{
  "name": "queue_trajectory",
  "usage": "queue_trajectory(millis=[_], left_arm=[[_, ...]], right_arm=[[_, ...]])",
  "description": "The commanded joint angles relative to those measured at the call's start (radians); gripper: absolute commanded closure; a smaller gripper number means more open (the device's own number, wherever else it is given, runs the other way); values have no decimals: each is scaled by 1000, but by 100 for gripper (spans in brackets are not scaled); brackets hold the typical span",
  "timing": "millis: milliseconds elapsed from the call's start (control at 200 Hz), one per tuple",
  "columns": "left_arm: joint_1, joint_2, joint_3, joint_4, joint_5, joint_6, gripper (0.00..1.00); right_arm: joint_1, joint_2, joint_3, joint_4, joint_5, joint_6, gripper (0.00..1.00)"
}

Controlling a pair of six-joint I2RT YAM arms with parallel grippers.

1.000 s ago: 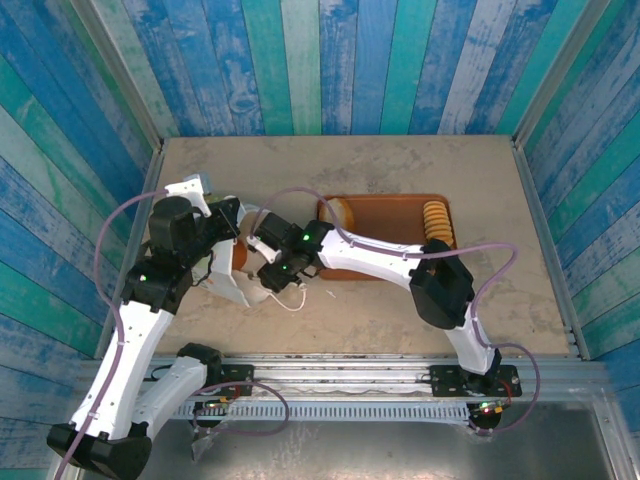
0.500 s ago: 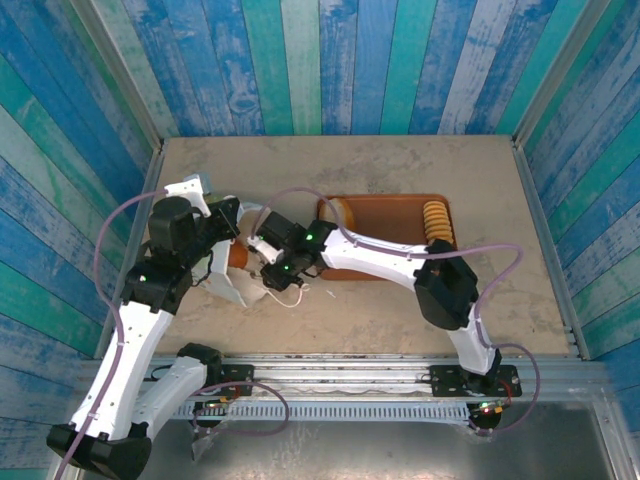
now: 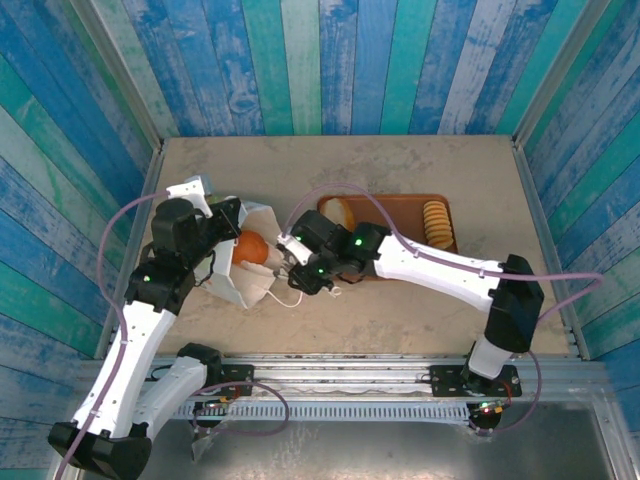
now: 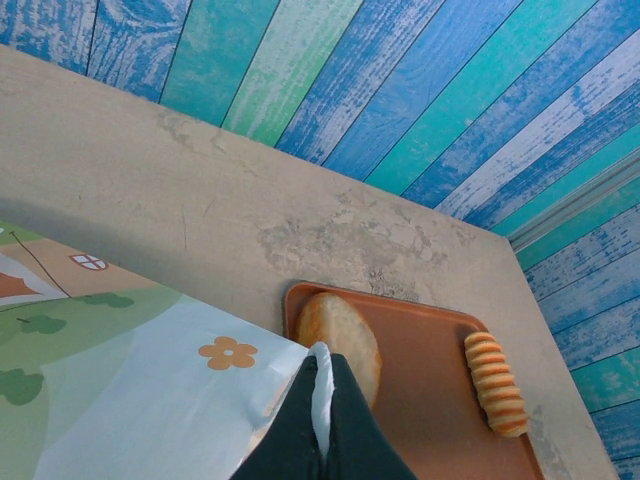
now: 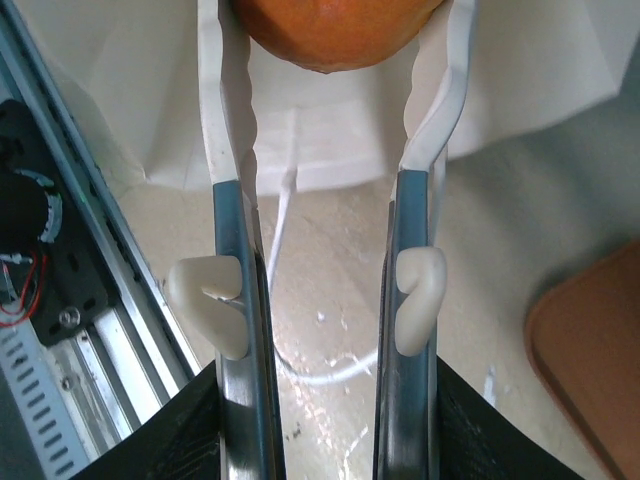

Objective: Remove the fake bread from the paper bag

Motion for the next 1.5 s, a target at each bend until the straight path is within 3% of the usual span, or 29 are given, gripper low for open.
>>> queue_trajectory(millis=[0, 421, 516, 616, 721, 912, 1493], left_arm=[[-1, -11, -12, 39, -10, -4, 100], [-1, -14, -43, 84, -59, -23, 100], [-2, -17, -47, 79, -79, -24, 100], [-1, -26, -58, 81, -98, -31, 100], [-1, -38, -67, 93, -101, -37, 100], [-1, -39, -63, 90, -101, -33, 100], [-1, -39, -70, 90, -101, -38, 100]], right_arm=[[-3, -108, -47, -13, 48, 7, 55], [-30, -478, -292, -68, 228, 65, 56], [-85, -546, -360, -75, 216, 98, 56], [-208, -586, -456, -75, 138, 151, 57], [-315, -566, -526, -76, -6, 168, 56], [-333, -456, -509, -123, -119, 121, 55], [-332, -278, -433, -122, -72, 86, 47]])
